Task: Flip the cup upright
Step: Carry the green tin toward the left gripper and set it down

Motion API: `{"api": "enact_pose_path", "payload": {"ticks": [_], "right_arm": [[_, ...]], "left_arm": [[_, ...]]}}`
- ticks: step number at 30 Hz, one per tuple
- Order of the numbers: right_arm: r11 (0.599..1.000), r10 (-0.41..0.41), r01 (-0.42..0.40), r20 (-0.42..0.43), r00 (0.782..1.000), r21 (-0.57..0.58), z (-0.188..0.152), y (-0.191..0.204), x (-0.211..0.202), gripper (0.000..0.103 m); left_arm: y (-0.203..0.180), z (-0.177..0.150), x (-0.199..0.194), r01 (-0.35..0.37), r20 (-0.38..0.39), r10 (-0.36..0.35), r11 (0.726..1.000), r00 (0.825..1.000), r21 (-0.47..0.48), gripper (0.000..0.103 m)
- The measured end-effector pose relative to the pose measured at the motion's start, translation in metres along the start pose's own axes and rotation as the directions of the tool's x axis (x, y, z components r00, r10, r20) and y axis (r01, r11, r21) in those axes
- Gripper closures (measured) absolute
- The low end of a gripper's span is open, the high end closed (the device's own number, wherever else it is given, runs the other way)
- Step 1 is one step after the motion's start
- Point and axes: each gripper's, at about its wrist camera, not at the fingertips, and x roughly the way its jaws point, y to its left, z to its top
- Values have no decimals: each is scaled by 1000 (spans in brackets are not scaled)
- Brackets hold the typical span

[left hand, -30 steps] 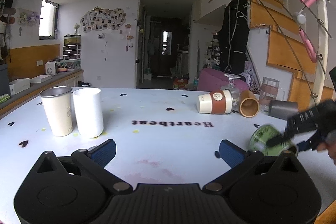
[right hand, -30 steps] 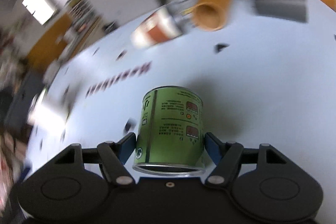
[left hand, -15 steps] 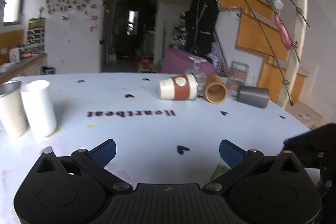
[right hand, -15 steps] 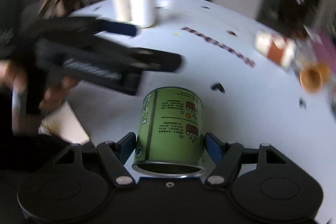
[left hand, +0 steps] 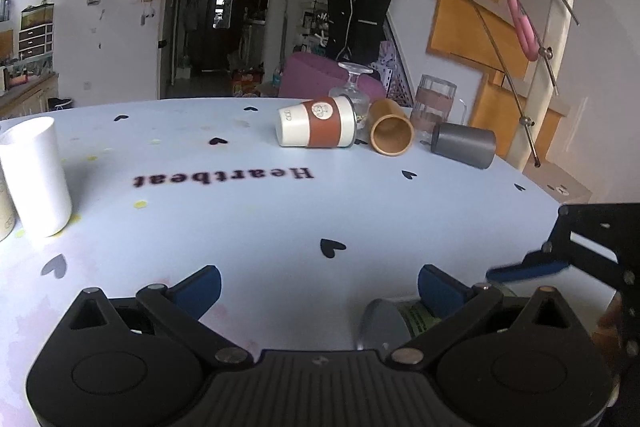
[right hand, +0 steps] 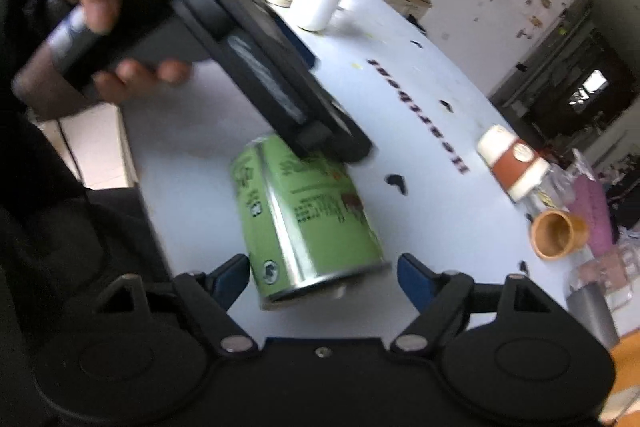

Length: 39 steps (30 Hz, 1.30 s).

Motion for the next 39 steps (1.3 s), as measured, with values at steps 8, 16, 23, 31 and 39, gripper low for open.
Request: {"api": "enact_pose_path", "payload": {"ticks": [8, 16, 23, 31, 39], "right_arm": [[989, -101, 98, 24, 995, 110, -6, -17, 4, 22], [966, -155, 136, 72, 985, 221, 1, -31, 15, 22], [948, -153, 121, 90, 984, 296, 5, -47, 32, 22], [893, -183, 122, 100, 978, 434, 0, -64, 55, 23], [854, -188, 98, 127, 974, 512, -7, -70, 59, 23]], "left_arm": [[7, -10, -18, 50, -25, -51, 998, 998, -30, 0], [11, 1, -12, 53, 5, -53, 998, 999, -13, 0], [56, 62, 77, 291, -58, -312, 928, 948, -234, 0], [69, 30, 91, 272, -155, -356, 877, 921, -397, 0], [63, 14, 64, 306, -143, -392, 858, 909, -413, 1]]}}
